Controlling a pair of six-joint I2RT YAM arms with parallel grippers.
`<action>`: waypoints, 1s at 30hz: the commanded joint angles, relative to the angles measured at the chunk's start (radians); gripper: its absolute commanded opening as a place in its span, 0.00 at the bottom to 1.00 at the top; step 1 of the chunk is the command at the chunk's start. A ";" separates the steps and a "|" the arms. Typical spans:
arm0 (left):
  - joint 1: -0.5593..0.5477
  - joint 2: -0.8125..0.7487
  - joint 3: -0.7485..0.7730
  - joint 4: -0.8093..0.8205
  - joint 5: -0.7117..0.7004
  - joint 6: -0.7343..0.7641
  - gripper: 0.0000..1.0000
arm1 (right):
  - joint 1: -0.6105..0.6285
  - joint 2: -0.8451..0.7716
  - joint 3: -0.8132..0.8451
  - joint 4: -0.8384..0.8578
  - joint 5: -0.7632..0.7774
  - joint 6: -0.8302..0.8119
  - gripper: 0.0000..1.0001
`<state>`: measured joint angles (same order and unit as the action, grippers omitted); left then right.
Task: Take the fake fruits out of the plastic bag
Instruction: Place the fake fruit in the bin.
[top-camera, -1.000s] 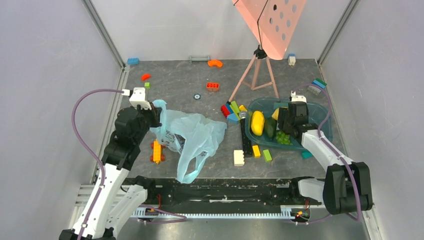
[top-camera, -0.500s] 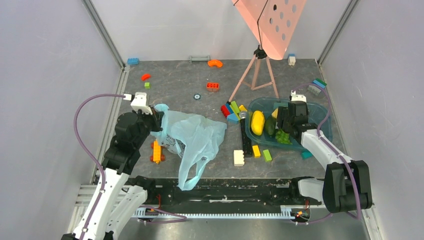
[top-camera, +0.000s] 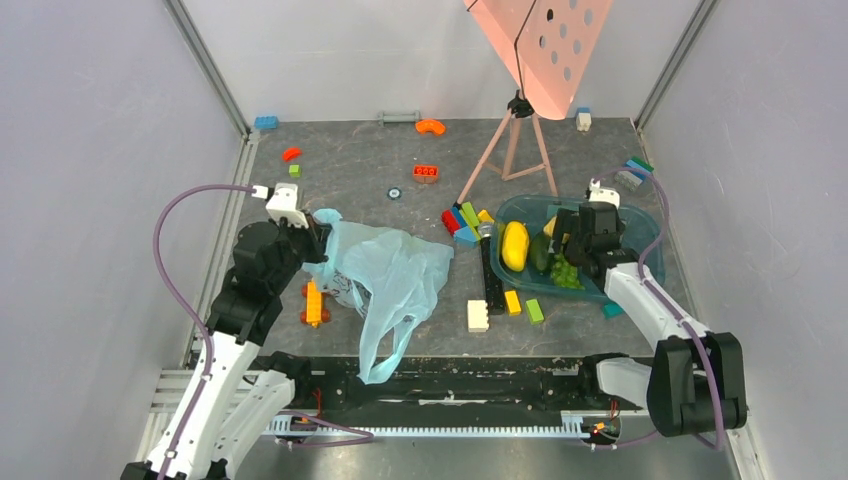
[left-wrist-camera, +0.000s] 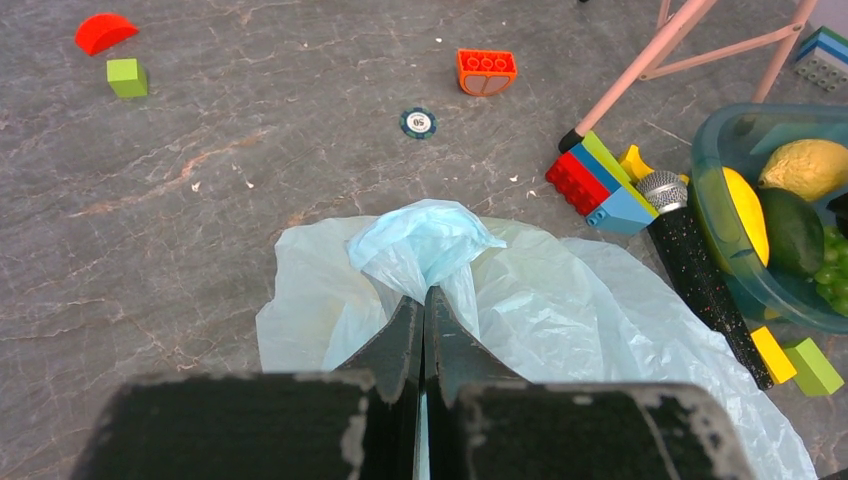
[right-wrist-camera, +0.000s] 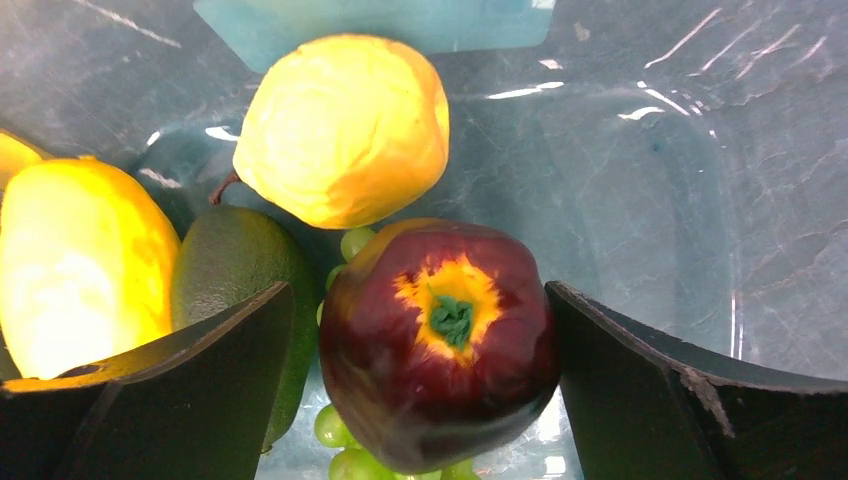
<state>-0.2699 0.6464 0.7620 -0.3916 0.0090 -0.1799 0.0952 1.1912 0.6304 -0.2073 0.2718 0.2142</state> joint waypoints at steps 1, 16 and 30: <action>0.001 0.012 0.034 0.012 0.033 -0.021 0.02 | -0.003 -0.060 0.004 0.030 0.083 0.065 0.98; 0.001 0.026 0.026 0.002 0.045 -0.024 0.02 | -0.004 -0.189 0.055 0.003 0.122 0.069 0.98; 0.001 0.040 0.027 0.011 0.083 -0.027 0.02 | 0.264 -0.383 -0.097 0.050 -0.073 0.158 0.98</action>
<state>-0.2699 0.6830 0.7620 -0.3962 0.0563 -0.1806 0.1642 0.8570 0.5491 -0.1963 0.1978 0.2863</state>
